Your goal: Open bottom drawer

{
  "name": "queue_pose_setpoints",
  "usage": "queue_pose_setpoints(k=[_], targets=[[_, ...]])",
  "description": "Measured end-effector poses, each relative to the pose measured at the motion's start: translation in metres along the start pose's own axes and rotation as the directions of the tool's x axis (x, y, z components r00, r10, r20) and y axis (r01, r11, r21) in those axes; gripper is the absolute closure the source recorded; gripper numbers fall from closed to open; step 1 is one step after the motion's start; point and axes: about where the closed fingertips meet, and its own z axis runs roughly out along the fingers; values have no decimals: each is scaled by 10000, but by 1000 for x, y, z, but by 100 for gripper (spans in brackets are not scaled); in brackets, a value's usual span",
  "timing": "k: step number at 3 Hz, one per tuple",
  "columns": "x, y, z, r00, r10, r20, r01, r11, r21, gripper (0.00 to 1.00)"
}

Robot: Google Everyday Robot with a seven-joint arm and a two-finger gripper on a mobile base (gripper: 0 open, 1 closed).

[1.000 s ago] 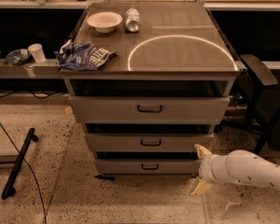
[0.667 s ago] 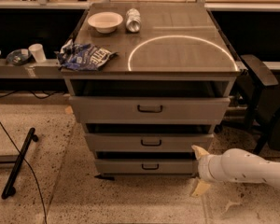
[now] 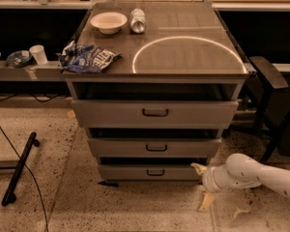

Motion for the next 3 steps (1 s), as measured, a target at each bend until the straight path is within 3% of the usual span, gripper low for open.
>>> queue_pose_setpoints(k=[1,2,3], targets=[[5,4,12,9997,-163,208,169,9995,-284,0],[5,4,12,9997,-163,208,169,9995,-284,0],[4,-3,30,9983,-549,169,551,9984,-90,0]])
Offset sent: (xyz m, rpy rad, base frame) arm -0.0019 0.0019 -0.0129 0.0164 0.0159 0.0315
